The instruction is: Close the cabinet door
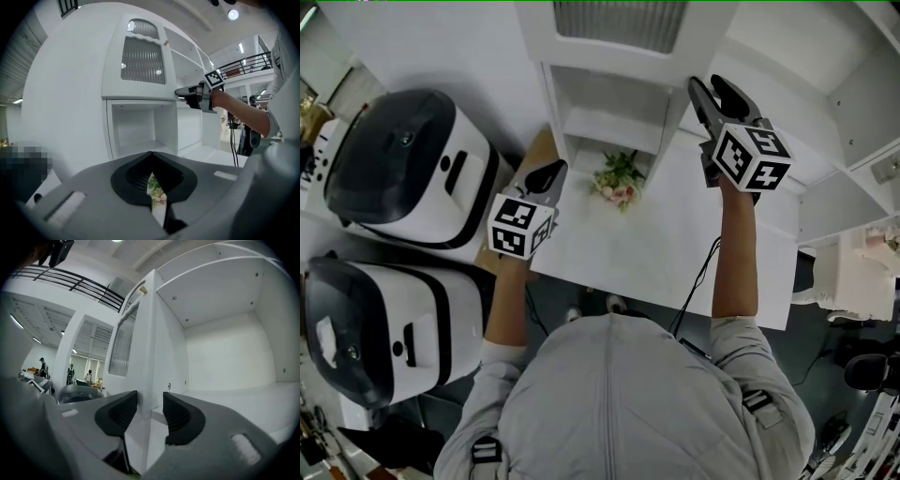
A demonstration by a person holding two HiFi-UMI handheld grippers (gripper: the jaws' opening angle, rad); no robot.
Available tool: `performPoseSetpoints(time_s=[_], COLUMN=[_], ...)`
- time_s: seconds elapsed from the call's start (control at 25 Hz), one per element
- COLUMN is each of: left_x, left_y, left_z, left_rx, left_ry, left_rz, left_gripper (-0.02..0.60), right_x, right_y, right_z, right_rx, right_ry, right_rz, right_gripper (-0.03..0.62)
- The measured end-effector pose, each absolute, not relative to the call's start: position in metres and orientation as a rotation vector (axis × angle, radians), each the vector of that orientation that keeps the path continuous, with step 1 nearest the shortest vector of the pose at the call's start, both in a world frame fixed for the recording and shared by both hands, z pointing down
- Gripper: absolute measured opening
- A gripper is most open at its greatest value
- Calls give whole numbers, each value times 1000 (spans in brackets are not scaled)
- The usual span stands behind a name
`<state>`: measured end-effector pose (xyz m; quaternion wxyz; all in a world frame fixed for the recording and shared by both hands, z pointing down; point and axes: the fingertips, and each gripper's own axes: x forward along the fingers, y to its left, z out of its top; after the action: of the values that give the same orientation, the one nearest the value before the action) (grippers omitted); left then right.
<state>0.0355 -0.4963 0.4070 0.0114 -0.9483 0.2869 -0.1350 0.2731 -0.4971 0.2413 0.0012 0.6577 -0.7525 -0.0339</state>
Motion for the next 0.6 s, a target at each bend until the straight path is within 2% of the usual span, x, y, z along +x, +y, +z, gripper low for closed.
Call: performPoseSetpoints(time_s=[0.6], left_x=[24], left_y=[-481], left_z=[380], left_rx=[-2951], left_ry=[782], left_rz=[-301], left_gripper=[18], right_x=[265], right_y=[-470], right_z=[241], right_rx=[2191], right_ry=[-2181], right_rz=[-117], right_gripper=[163])
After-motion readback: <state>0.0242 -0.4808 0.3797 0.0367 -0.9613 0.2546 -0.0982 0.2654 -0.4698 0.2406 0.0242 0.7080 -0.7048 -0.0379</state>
